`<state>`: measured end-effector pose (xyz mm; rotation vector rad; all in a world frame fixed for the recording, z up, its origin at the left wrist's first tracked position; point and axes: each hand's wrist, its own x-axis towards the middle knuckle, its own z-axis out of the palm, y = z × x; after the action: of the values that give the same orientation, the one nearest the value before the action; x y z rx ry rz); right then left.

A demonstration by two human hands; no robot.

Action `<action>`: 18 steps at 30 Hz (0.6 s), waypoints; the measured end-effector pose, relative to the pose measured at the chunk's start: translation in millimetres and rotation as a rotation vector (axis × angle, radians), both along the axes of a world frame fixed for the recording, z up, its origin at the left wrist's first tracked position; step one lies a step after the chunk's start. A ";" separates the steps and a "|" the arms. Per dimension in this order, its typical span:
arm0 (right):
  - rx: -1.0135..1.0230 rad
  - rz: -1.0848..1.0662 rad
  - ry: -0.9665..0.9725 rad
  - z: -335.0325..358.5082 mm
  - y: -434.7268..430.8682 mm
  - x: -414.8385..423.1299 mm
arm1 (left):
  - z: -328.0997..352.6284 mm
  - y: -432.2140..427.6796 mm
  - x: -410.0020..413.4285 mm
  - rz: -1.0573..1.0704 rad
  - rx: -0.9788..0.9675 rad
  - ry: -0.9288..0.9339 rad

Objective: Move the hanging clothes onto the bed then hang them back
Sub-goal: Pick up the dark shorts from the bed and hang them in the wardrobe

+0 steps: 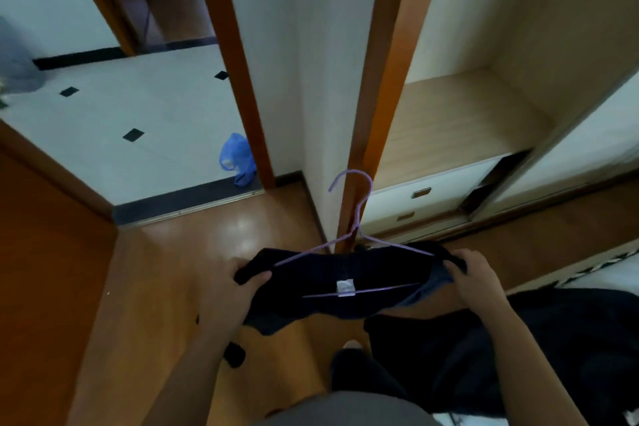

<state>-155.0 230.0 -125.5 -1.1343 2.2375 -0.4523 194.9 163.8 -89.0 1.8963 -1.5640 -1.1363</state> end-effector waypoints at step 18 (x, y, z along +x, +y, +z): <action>0.010 -0.733 0.143 9.0 26.8 -134.8 | 18.9 -131.1 -231.0 -0.707 -0.328 -0.084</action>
<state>-289.8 256.7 -116.5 -0.3041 2.7380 -0.6558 -36.1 32.7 -70.1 1.2116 -2.3962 -0.9648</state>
